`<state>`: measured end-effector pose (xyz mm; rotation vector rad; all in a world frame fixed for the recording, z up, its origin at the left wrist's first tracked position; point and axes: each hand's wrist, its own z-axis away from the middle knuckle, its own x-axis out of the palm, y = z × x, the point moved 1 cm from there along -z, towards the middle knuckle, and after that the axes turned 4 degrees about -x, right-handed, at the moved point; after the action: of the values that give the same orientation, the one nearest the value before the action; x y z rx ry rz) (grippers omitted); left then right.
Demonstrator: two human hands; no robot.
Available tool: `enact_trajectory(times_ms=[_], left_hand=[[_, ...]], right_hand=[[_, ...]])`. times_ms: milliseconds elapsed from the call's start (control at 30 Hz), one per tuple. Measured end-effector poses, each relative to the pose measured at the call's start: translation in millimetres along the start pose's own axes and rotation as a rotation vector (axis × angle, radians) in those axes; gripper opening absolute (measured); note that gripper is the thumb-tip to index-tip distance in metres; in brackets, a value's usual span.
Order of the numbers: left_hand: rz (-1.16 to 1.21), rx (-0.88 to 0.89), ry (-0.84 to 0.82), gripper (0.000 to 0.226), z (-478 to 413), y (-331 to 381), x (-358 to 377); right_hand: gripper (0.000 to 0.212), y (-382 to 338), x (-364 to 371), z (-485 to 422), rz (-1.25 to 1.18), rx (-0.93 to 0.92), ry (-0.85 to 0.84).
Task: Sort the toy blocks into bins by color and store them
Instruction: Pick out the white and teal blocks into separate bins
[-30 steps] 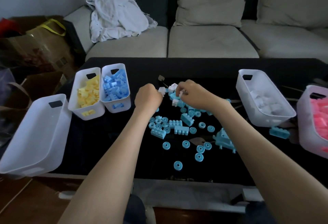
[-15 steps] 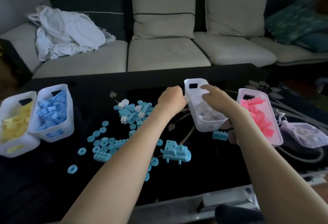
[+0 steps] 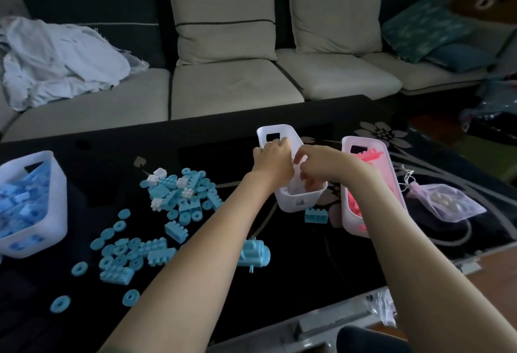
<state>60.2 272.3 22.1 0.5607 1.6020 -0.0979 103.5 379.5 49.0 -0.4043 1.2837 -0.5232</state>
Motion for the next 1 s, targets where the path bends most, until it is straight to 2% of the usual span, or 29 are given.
enact_trajectory(times_ms=[67,200,300,367,467,567,600,733,900,1000], left_hand=[[0.045,-0.011,-0.006,0.036,-2.2,-1.9,0.7],[0.096,-0.022,0.020,0.044,2.5,-15.6,-10.2],[0.101,-0.052,0.046,0.047,14.5,-46.1,-27.8],[0.087,-0.132,0.043,0.050,25.4,-78.8,-41.9],[0.062,-0.297,-0.040,0.048,46.3,-141.3,-61.9],[0.039,-0.403,-0.203,0.044,72.2,-198.4,-70.8],[0.030,-0.415,-0.200,0.042,81.4,-214.4,-71.9],[0.014,-0.320,0.078,0.035,104.3,-246.7,-70.3],[-0.066,-0.151,-0.140,0.030,110.7,-248.5,-52.0],[-0.029,-0.097,-0.111,0.030,108.2,-245.5,-42.3]], right_hand=[[0.048,1.1,0.5,-2.1,0.081,-0.023,0.000],[0.045,-2.4,1.3,-4.9,0.096,-0.060,0.040],[0.041,-18.1,0.7,-2.4,0.120,-0.128,0.193],[0.039,-39.0,7.3,1.2,0.090,-0.247,0.273],[0.040,-78.8,36.5,7.2,0.123,-0.437,0.170],[0.044,-111.1,73.6,0.8,0.173,-0.533,0.023],[0.045,-122.0,86.4,-4.6,0.184,-0.555,-0.020],[0.038,-145.1,126.5,-31.9,0.250,-0.518,-0.161],[0.021,-150.0,145.4,-57.8,0.393,-0.497,-0.115],[0.013,-149.5,148.2,-63.1,0.411,-0.488,-0.136]])
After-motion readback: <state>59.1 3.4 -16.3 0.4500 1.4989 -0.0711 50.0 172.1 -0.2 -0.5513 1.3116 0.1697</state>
